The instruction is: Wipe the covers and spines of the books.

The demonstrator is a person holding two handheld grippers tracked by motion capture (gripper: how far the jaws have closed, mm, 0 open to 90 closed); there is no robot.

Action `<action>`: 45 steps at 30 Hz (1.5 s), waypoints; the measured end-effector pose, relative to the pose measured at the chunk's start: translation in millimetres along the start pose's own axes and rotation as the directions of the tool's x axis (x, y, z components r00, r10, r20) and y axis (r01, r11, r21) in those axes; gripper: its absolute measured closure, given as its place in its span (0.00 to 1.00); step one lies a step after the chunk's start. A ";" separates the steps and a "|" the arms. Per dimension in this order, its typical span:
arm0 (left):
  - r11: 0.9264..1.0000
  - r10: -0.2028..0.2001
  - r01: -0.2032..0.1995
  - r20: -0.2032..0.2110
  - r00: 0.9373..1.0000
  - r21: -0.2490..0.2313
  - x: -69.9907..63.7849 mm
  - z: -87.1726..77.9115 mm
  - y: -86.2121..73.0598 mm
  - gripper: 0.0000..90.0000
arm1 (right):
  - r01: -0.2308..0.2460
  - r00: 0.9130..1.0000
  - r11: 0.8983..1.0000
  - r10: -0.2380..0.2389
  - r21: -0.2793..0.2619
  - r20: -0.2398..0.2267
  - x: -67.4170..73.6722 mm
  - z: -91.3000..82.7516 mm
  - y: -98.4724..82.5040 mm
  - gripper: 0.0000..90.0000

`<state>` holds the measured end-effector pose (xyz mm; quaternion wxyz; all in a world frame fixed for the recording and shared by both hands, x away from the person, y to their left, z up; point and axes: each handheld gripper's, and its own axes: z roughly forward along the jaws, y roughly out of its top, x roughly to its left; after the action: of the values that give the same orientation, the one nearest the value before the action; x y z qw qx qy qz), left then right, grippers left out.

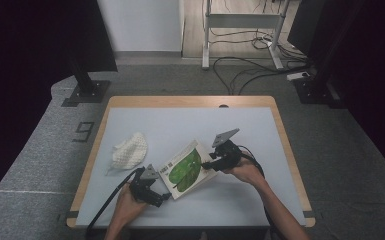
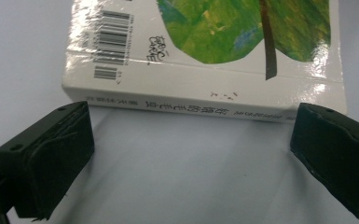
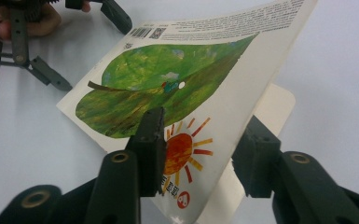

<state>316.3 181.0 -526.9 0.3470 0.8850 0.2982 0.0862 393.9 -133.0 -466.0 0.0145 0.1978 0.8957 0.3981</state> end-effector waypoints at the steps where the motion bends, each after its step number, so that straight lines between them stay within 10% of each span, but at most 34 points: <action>1: 1.000 -0.007 0.007 0.003 1.000 -0.004 0.3 0.0 0.2 0.00 | -0.001 1.000 1.000 0.001 -0.003 0.001 0.3 -0.6 -1.4 0.65; 26: 0.999 -0.024 0.024 0.008 1.000 -0.036 -10.3 -4.9 25.6 0.01 | -0.053 0.999 0.999 0.053 -0.013 0.001 2.2 -7.3 -49.8 0.73; 45: 0.998 -0.034 0.036 0.035 0.999 -0.061 -11.4 -16.9 35.8 0.40 | -0.075 0.997 0.997 0.075 -0.020 -0.014 -1.5 -6.8 -56.8 0.65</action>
<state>317.7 163.0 -489.8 0.3804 0.8700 0.3048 0.0744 374.6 -172.7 -502.5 -0.0043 0.2286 0.8835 0.4089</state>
